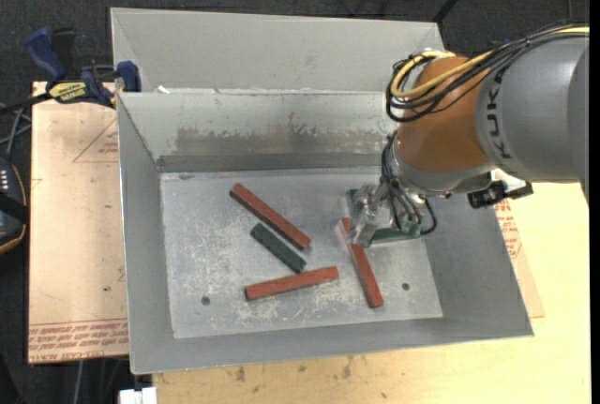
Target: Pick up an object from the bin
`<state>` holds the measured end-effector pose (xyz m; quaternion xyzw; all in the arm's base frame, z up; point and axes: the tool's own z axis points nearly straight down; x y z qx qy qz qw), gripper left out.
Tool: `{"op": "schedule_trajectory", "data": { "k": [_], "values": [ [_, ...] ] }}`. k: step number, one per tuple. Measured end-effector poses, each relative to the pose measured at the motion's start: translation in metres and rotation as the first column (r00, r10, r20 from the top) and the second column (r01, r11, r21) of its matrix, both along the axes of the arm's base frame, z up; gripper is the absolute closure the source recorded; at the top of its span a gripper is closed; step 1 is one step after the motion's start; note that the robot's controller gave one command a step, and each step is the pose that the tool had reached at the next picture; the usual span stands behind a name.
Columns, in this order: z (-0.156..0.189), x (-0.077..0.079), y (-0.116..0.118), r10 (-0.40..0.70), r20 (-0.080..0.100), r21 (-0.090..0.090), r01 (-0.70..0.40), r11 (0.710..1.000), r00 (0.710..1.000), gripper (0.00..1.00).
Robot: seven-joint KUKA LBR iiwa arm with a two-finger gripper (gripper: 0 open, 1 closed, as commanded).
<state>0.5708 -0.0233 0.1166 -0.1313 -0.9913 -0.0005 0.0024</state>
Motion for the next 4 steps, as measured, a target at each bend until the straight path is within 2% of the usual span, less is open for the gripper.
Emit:
{"op": "schedule_trajectory", "data": {
  "k": [1, 2, 3, 4],
  "values": [
    [-0.046, 0.004, -0.086, -0.038, 0.004, -0.002, 0.038, 0.999, 0.999, 0.00],
    [-0.045, 0.005, -0.085, -0.037, 0.005, -0.001, 0.037, 0.999, 0.999, 1.00],
    [-0.045, 0.005, -0.085, -0.037, 0.005, -0.001, 0.037, 0.999, 0.999, 1.00],
    [0.141, 0.006, -0.096, -0.038, 0.017, -0.003, 0.038, 0.999, 0.999, 1.00]
  ]
}}
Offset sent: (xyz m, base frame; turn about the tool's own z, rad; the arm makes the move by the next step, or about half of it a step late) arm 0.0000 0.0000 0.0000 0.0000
